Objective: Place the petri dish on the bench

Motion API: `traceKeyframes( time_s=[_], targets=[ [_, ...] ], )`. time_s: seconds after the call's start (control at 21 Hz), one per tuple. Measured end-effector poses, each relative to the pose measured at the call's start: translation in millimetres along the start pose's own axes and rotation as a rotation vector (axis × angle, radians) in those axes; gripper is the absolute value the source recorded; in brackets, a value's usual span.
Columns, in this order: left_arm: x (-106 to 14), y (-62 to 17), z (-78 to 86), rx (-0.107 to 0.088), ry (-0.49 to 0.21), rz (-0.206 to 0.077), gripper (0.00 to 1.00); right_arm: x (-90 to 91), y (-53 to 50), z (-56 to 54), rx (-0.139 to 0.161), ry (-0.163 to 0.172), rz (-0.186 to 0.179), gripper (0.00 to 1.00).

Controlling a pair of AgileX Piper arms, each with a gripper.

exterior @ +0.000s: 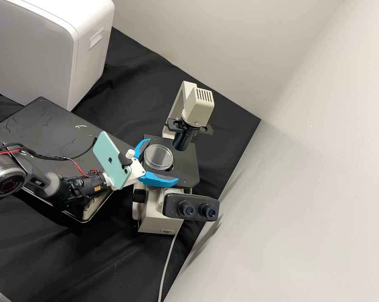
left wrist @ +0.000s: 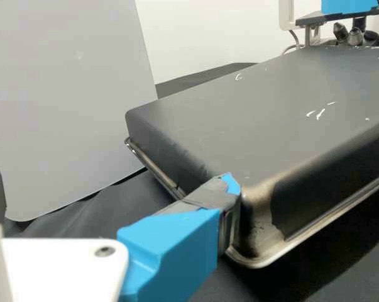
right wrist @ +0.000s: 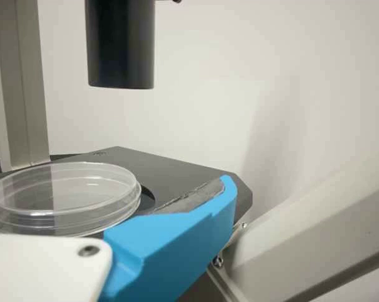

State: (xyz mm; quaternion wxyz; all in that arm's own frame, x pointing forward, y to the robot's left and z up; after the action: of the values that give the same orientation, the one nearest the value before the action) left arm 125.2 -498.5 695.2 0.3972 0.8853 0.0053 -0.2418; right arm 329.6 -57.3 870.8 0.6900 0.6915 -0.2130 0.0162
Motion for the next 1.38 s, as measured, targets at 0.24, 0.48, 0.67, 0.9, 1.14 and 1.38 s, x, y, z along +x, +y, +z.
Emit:
traceKeyframes(
  time_s=[0.24, 0.48, 0.67, 0.9, 1.14, 1.38],
  targets=[
    [0.0, 0.0, 0.2, 0.001, -0.002, 0.0, 1.0, 0.0, 0.3, -0.3, 0.0, 0.003, 0.003, 1.0],
    [0.0, 0.0, 0.2, 0.001, -0.002, 0.0, 1.0, 0.0, 0.3, -0.3, 0.0, 0.003, 0.003, 0.0],
    [0.0, 0.0, 0.2, 0.0, -0.002, 0.0, 1.0, 0.0, 0.3, -0.3, 0.0, 0.003, 0.003, 0.0],
    [0.2, 0.2, -0.2, -0.001, -0.002, 0.001, 1.0, 0.1, 0.8, 0.2, 0.009, 0.001, 0.005, 0.0],
    [0.4, 0.2, -0.8, -0.004, 0.002, 0.001, 1.0, 0.3, 2.8, 1.3, 0.039, -0.002, 0.011, 0.0],
    [0.5, 0.1, -0.8, -0.004, 0.002, 0.001, 1.0, 0.7, 5.6, 3.9, 0.068, -0.009, 0.022, 0.0]
  ],
)
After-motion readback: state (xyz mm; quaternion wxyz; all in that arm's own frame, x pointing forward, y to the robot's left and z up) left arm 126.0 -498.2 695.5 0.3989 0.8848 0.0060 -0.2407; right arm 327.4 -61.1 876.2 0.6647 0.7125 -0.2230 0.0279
